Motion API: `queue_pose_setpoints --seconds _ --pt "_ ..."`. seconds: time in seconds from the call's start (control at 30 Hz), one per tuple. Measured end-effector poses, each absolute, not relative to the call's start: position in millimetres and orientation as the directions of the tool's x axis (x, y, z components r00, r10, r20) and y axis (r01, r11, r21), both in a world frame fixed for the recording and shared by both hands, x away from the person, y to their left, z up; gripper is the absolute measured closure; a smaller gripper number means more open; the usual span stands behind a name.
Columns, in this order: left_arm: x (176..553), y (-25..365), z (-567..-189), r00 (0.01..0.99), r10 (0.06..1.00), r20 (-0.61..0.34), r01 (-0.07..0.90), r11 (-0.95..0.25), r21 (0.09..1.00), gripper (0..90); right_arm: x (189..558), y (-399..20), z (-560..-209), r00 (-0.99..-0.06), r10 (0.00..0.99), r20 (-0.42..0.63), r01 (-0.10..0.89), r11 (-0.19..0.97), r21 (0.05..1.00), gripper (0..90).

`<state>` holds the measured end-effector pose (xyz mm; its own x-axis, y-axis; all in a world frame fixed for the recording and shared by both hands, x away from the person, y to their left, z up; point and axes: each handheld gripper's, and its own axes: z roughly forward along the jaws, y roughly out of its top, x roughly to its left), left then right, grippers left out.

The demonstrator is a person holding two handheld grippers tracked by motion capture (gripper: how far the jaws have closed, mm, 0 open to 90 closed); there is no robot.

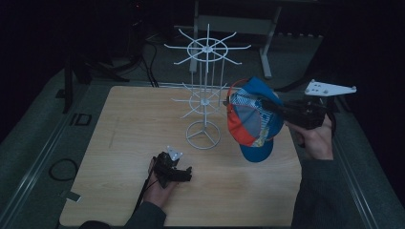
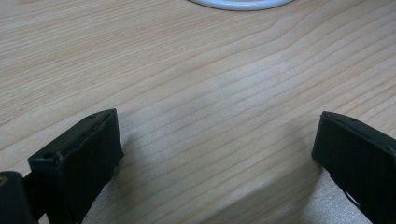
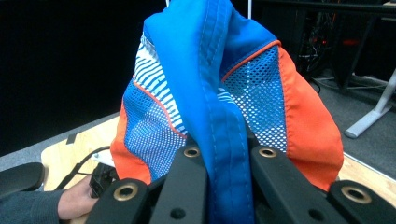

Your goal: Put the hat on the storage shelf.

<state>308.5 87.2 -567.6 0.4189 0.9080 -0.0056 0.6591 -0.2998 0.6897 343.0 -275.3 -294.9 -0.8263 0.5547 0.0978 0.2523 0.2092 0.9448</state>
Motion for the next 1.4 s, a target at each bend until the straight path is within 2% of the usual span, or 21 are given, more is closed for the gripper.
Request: queue_pose_setpoints --seconds 0.8,1.4 --pt "308.5 87.5 -567.4 0.422 0.907 -0.003 0.66 -0.304 0.687 1.9 334.1 -288.8 -257.2 -0.824 0.563 0.064 0.198 0.181 0.963 88.6" --pt "308.5 87.5 -567.5 0.422 0.907 -0.003 0.659 -0.305 0.688 1.9 334.0 -276.0 -229.0 -0.838 0.543 0.049 0.146 0.137 0.98 88.6"
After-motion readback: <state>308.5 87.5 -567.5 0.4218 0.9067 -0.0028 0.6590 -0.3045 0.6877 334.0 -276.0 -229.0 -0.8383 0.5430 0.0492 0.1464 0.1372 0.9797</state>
